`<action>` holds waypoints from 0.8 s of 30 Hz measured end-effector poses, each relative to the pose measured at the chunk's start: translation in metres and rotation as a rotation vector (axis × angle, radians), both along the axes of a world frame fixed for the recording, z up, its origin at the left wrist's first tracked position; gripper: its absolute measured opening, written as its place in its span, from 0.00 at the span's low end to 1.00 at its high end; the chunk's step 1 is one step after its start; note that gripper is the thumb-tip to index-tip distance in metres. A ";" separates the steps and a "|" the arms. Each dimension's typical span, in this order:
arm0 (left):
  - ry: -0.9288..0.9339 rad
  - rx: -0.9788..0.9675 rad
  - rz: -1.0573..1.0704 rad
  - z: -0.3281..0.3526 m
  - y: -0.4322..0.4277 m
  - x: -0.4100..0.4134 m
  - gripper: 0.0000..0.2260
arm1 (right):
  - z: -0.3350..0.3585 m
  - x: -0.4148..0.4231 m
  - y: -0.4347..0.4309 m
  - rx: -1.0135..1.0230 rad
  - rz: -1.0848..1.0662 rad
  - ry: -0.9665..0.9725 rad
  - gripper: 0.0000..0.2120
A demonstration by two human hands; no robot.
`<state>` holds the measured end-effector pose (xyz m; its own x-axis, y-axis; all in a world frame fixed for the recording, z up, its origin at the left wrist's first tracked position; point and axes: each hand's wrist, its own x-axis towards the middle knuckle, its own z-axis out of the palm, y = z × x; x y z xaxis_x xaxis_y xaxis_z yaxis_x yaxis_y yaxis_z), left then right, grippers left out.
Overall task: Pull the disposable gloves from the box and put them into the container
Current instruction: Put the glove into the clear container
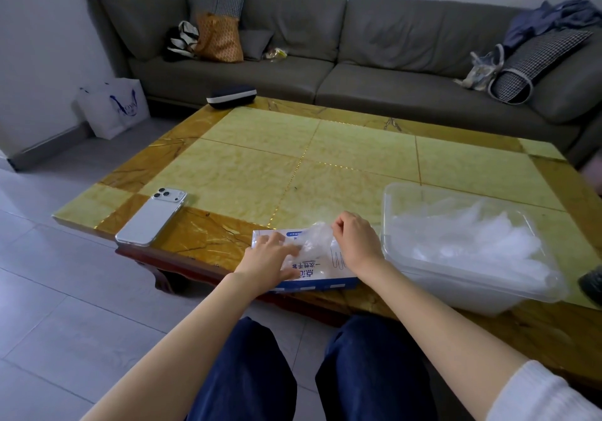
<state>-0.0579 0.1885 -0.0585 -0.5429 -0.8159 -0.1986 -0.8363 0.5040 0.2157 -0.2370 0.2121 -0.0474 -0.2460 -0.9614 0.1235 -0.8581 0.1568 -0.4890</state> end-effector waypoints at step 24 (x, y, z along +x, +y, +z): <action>0.616 0.142 0.270 0.000 -0.005 -0.007 0.07 | -0.012 0.020 0.016 -0.001 0.129 -0.213 0.15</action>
